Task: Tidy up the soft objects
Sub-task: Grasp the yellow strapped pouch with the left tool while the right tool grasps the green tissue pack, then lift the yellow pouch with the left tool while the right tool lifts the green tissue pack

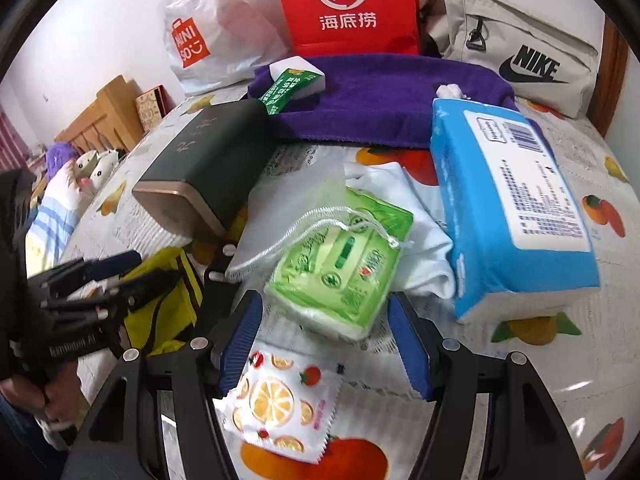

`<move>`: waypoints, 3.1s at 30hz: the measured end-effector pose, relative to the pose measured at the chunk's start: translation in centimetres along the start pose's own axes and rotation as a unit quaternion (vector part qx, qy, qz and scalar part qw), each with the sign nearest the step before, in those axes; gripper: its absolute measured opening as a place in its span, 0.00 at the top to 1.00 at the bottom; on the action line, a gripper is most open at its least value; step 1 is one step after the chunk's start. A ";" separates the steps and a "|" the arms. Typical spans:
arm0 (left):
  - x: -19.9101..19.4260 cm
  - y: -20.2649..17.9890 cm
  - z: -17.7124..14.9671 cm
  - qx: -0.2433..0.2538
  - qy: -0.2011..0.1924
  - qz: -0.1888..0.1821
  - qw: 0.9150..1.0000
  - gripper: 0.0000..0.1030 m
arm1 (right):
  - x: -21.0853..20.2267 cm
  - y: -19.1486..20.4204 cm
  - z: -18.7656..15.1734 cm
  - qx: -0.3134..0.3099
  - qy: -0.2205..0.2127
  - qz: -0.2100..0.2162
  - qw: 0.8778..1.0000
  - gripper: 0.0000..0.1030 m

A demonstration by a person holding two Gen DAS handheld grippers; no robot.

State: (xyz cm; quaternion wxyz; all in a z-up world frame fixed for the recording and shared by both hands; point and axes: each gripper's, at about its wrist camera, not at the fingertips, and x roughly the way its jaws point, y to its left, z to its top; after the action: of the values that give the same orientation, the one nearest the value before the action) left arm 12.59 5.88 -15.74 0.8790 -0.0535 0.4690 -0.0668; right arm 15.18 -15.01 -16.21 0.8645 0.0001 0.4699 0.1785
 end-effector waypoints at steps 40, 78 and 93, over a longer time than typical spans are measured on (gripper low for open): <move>-9.5 1.6 -1.3 -0.060 -0.087 -0.008 0.994 0.69 | -9.1 -4.7 -6.7 0.018 -0.045 -0.058 0.997 0.43; -10.9 -2.3 6.2 -0.041 -0.101 -0.024 0.994 0.69 | -14.3 -4.7 1.1 0.008 -0.116 -0.041 0.992 0.43; -9.9 -2.1 10.4 -0.050 -0.106 -0.019 0.993 0.69 | -13.4 -5.5 5.2 0.004 -0.123 -0.036 0.992 0.43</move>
State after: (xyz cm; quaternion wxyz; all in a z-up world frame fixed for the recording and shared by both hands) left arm 15.67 5.77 -1.54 0.9185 -0.1127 0.3751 -0.0541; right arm 14.47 -23.44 -3.37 0.9217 0.0083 0.3603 0.1438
